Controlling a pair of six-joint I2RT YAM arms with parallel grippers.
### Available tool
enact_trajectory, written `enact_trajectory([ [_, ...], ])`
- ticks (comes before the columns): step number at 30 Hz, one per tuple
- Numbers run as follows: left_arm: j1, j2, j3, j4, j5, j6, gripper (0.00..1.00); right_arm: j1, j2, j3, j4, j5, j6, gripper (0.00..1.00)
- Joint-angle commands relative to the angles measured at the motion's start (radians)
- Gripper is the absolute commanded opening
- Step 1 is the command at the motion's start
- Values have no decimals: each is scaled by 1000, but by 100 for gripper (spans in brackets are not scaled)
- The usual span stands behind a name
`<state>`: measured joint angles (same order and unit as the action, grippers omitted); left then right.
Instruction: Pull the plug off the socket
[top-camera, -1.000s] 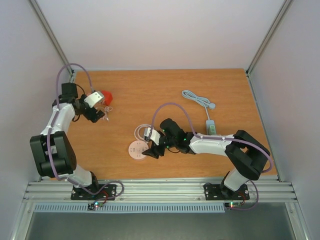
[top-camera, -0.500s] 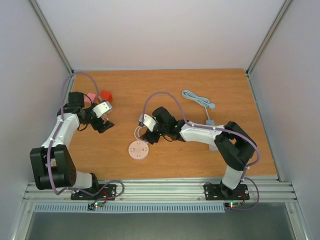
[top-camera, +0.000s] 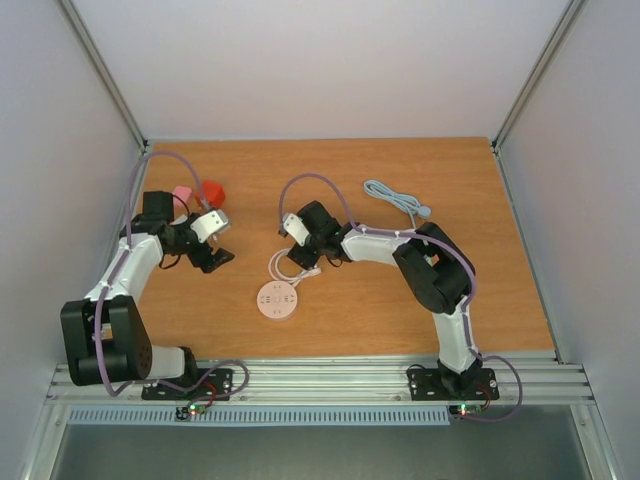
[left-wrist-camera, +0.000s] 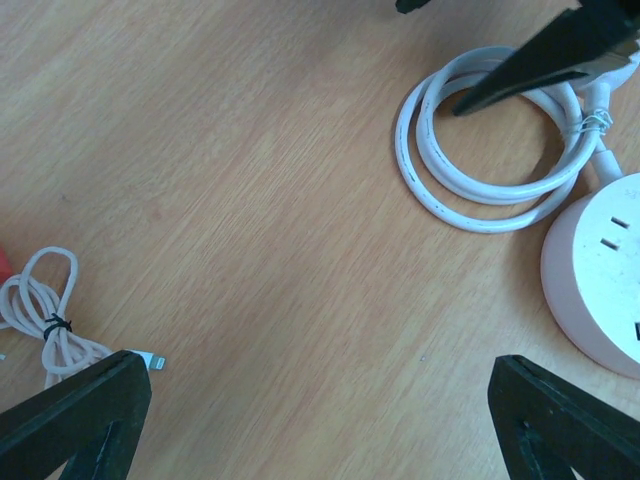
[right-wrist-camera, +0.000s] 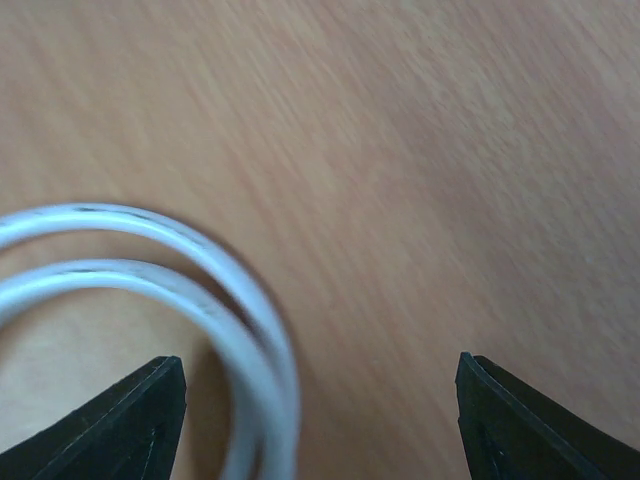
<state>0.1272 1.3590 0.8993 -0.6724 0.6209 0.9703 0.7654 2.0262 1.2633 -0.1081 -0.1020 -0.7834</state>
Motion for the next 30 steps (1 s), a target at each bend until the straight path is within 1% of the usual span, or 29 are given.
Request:
enact_trajectory([
  [1, -5, -40, -18, 62, 11, -12, 94, -27, 57, 60, -24, 89, -83, 75],
  [6, -5, -41, -19, 67, 13, -15, 94, -102, 147, 181, -82, 97, -90, 75],
  [8, -5, -41, -24, 69, 10, -15, 94, -130, 174, 217, -88, 99, -99, 75],
  [13, -6, -39, -35, 83, 3, -16, 94, -201, 240, 309, -103, 158, -124, 75],
  [20, -6, -29, -43, 79, 18, -17, 94, -311, 321, 445, -146, 167, -134, 75],
  [24, -7, -31, -41, 80, 12, -13, 94, -368, 351, 488, -156, 182, -155, 75],
  [30, -7, -26, -34, 81, 17, -17, 94, -456, 371, 499, -148, 197, -186, 75],
])
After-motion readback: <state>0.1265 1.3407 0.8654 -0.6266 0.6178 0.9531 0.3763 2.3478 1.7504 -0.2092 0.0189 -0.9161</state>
